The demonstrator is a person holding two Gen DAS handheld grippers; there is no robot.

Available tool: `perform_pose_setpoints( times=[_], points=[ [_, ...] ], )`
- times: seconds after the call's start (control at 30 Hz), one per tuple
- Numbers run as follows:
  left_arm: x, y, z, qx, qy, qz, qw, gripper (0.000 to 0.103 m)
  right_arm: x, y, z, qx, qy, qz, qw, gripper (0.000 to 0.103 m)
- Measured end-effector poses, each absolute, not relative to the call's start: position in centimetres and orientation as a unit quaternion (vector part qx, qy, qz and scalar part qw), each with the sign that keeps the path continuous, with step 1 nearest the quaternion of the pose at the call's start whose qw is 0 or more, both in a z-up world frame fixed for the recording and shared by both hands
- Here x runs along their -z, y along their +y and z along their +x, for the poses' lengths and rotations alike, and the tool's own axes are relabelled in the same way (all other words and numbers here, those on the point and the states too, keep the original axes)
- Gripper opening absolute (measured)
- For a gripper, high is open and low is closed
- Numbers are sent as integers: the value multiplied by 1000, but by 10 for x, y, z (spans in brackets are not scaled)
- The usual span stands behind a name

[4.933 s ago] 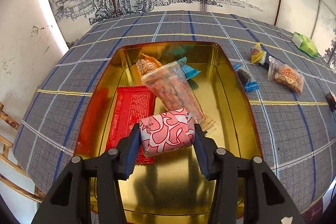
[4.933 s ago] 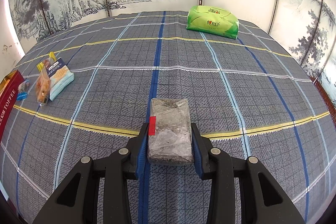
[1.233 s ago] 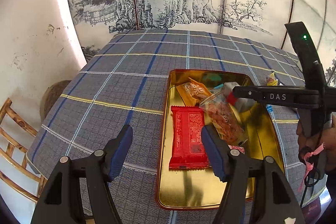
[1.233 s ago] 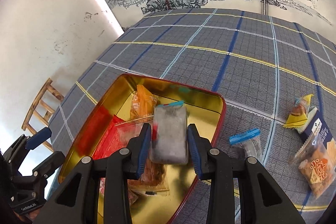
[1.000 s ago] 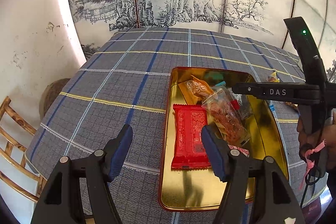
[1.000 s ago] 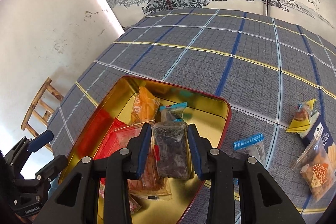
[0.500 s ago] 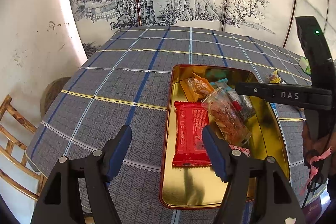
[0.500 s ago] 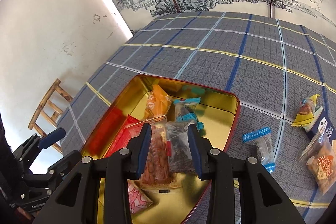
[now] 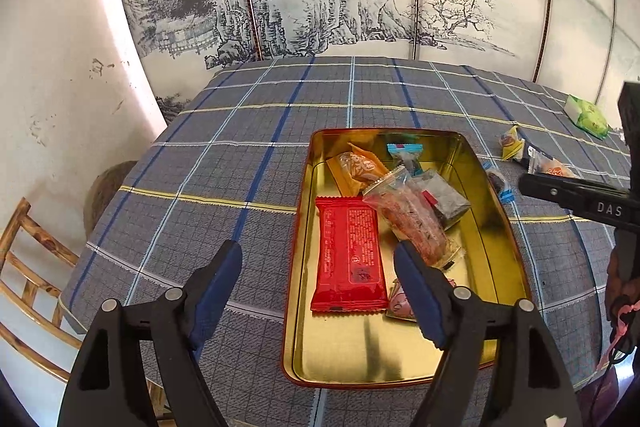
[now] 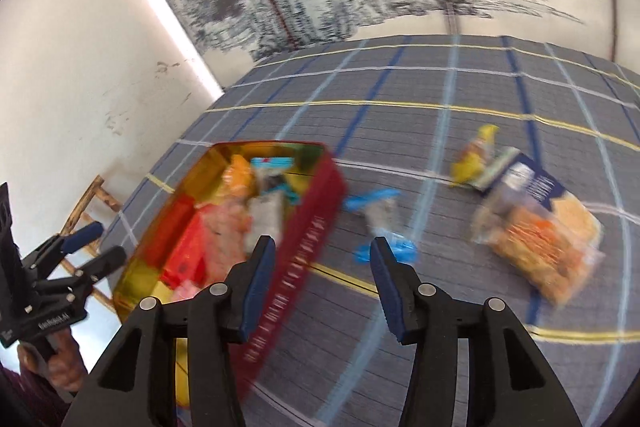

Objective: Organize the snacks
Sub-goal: 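Move the left gripper to the clear bag with the blue clip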

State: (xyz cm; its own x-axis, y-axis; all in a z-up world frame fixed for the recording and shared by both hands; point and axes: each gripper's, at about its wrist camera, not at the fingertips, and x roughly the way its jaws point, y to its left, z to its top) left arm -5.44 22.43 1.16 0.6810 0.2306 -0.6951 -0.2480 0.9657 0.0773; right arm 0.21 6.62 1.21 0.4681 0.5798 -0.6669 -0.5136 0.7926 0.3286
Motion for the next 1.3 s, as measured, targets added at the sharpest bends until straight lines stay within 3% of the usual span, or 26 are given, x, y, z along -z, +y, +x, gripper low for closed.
perform_pose_setpoints(
  times=[0.3, 0.53, 0.83, 1.13, 1.3],
  points=[
    [-18, 198, -50, -123, 375, 19, 919, 77, 10, -46, 2, -200, 410, 67, 888, 55],
    [-21, 169, -47, -109, 375, 50, 919, 82, 20, -129, 9, -89, 414, 66, 904, 65],
    [-32, 133, -34, -45, 385, 73, 919, 83, 30, -175, 16, -26, 417, 20, 908, 72],
    [-41, 84, 34, 88, 453, -42, 886, 83, 29, -176, 20, -53, 417, 40, 906, 82],
    [-15, 64, 88, 35, 502, -102, 858, 60, 28, -180, 16, -69, 412, 63, 906, 85]
  ],
)
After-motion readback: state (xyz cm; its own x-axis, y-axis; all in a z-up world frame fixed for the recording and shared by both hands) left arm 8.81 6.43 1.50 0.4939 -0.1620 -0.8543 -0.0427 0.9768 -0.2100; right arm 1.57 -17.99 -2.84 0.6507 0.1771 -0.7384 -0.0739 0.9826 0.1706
